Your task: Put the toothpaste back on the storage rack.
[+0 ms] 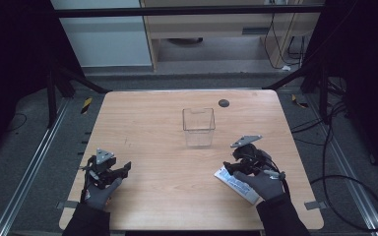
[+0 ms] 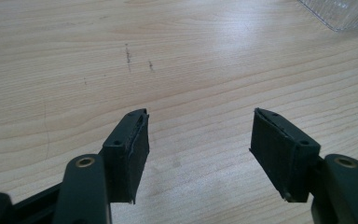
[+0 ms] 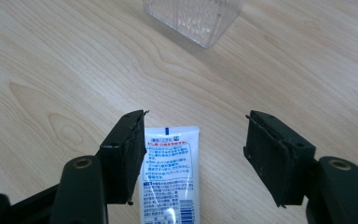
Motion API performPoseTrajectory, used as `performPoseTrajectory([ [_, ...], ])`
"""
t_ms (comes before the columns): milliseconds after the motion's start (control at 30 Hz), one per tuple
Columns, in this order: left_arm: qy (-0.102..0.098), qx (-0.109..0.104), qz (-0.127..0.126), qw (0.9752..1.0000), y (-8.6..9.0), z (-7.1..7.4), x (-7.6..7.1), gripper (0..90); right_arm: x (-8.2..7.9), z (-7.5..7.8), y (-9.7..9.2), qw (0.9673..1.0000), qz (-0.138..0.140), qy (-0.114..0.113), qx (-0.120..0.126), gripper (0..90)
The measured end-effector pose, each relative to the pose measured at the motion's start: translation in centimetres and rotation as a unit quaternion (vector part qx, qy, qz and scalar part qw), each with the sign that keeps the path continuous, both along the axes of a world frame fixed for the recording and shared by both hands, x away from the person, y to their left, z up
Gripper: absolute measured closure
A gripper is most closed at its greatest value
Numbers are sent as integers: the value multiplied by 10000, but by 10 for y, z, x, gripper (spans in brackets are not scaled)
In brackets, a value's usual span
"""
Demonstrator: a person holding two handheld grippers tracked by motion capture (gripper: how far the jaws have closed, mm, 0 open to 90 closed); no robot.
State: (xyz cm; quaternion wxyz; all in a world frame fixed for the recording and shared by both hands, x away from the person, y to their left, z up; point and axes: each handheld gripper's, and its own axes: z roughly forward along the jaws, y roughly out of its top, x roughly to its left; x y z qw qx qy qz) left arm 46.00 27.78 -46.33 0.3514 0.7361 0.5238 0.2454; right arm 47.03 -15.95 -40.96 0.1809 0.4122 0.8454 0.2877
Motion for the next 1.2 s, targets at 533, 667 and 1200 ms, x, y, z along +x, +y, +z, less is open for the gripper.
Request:
performPoseTrajectory([
  [533, 7, 4, -18, 10000, 0, 1, 0, 361, 3, -19, -2, 9985, 120, 520, -154, 359],
  [667, 12, -4, -6, 10000, 0, 0, 0, 361, 2, -23, -3, 9978, 189, 612, -184, 345],
  [1200, 32, -1, -34, 10000, 0, 0, 1, 361, -2, -36, -7, 9961, 258, 823, -189, 331],
])
